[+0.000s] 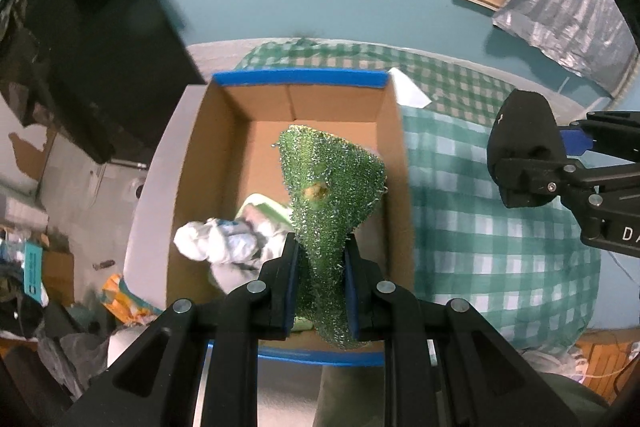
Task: Organize soft objects
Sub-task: 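Lift and carry the green pad and black sock over the box with both tools, then lower both held items into the box and open both tools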
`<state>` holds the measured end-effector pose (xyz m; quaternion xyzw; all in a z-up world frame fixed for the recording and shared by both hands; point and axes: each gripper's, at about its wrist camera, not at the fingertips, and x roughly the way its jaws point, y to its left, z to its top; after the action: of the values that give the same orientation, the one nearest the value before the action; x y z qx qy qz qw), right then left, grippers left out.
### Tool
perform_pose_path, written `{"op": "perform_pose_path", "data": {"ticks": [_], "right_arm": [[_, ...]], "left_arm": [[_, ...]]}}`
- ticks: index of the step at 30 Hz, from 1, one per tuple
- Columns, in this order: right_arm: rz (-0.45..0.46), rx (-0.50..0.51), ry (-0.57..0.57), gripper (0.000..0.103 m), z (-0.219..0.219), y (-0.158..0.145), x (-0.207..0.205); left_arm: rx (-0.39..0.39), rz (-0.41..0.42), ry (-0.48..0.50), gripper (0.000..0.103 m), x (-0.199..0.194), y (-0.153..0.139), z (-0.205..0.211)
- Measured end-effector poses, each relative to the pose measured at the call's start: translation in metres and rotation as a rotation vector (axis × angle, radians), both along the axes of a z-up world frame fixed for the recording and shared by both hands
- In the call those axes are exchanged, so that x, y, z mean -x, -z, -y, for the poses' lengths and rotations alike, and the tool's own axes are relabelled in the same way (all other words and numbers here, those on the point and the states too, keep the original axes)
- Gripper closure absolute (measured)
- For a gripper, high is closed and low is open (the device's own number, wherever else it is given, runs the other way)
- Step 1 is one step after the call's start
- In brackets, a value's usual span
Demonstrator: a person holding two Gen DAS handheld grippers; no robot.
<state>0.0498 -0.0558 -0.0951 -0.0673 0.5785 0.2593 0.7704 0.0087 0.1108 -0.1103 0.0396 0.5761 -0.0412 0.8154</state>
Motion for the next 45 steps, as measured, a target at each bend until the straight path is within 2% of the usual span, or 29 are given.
{"op": "perform_pose_path", "data": {"ticks": [12,26,29,32,33,35,38,41,45], "right_arm": [[-0.025,0.009,-0.059,0.064,-0.058,0.016,-0.017],[-0.078,0.056,-0.074,0.063,-0.094,0.042,-0.031],[-0.086,0.063,-0.078,0.062,-0.100,0.044,-0.032],[-0.085,0.064,-0.076,0.059,-0.103,0.045,-0.033],[-0.082,0.064,-0.075,0.059,-0.102,0.044,-0.032],[-0.072,0.067,-0.072,0.054,-0.105,0.044,-0.033],[-0.055,0.071,-0.064,0.045,-0.107,0.041,-0.034],[-0.035,0.071,-0.069,0.039,-0.106,0.034,-0.033],[-0.015,0.066,-0.071,0.039,-0.104,0.024,-0.031]], "left_arm": [[-0.020,-0.054,-0.066,0.083,-0.009,0.025,-0.043],[-0.012,-0.096,-0.079,0.083,-0.020,0.045,-0.062],[-0.019,-0.100,-0.080,0.074,-0.021,0.047,-0.061],[-0.028,-0.093,-0.081,0.070,-0.021,0.045,-0.060],[-0.029,-0.092,-0.083,0.063,-0.020,0.044,-0.061],[-0.030,-0.082,-0.086,0.055,-0.020,0.041,-0.061],[-0.035,-0.069,-0.089,0.052,-0.018,0.035,-0.061],[-0.043,-0.051,-0.094,0.042,-0.016,0.028,-0.060],[-0.048,-0.021,-0.098,0.040,-0.014,0.016,-0.058]]}}
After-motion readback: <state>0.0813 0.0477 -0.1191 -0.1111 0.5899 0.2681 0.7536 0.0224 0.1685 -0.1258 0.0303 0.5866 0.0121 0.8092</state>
